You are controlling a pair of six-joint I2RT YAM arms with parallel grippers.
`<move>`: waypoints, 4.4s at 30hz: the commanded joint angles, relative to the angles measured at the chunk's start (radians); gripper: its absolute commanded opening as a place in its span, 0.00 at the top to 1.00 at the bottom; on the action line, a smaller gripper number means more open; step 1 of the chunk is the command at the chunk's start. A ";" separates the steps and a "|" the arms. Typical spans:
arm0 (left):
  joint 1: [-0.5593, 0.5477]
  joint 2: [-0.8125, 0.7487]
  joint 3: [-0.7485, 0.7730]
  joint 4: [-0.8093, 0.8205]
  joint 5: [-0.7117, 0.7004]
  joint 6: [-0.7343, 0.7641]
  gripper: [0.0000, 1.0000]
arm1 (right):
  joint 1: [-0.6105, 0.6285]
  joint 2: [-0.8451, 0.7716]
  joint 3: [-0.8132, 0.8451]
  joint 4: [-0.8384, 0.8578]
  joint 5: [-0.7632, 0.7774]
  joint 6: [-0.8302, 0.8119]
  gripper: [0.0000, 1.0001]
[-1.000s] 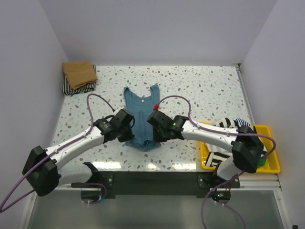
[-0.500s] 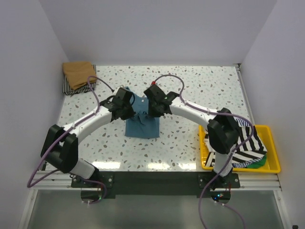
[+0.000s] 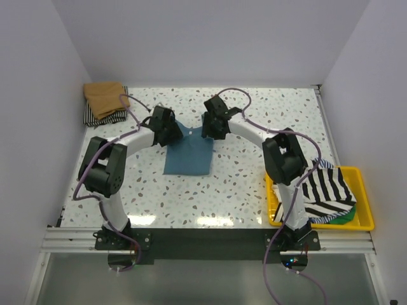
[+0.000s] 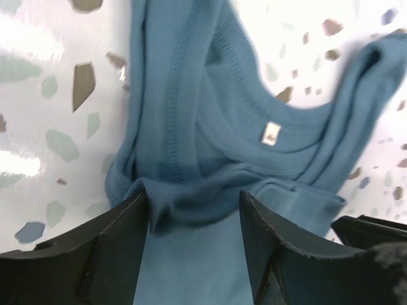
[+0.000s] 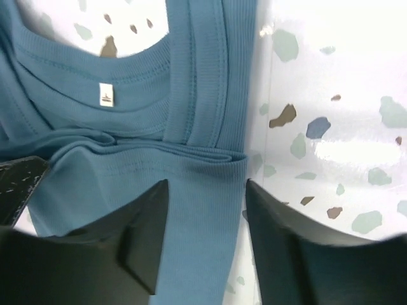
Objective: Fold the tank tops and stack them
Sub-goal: Fold the tank top
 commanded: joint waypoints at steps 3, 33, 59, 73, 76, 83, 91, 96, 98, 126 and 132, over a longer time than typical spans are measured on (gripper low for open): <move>0.006 -0.129 -0.006 0.119 -0.022 0.008 0.35 | 0.001 -0.116 -0.027 0.069 0.026 -0.039 0.42; -0.261 -0.377 -0.547 0.002 -0.155 -0.213 0.66 | 0.282 -0.277 -0.594 0.189 0.096 0.066 0.62; -0.276 -0.773 -0.758 0.008 0.149 -0.113 0.39 | 0.307 -0.761 -0.911 0.088 0.074 0.240 0.45; -0.310 -0.713 -0.810 0.034 0.115 -0.177 0.44 | 0.305 -0.749 -1.026 0.191 0.059 0.340 0.47; -0.334 -0.689 -0.816 0.030 0.095 -0.196 0.46 | 0.305 -0.791 -1.055 0.210 0.057 0.353 0.47; -0.357 -0.696 -0.795 -0.025 0.038 -0.228 0.50 | 0.305 -0.848 -1.053 0.198 0.056 0.352 0.47; -0.154 -0.749 -0.468 -0.207 -0.079 -0.069 0.49 | 0.304 -0.810 -0.851 0.128 0.100 0.206 0.46; -0.020 -0.556 -0.292 -0.099 -0.100 -0.021 0.57 | 0.278 -0.564 -0.473 0.128 0.171 -0.023 0.47; 0.015 -0.493 -0.229 -0.076 -0.085 -0.029 0.66 | 0.267 -0.456 -0.394 0.169 0.165 -0.065 0.53; 0.201 -0.296 -0.243 0.120 0.210 -0.076 0.80 | 0.236 0.313 0.488 0.043 0.195 -0.044 0.59; 0.060 -0.492 -0.441 0.110 0.215 -0.070 0.80 | 0.224 0.327 0.493 0.036 0.212 -0.039 0.62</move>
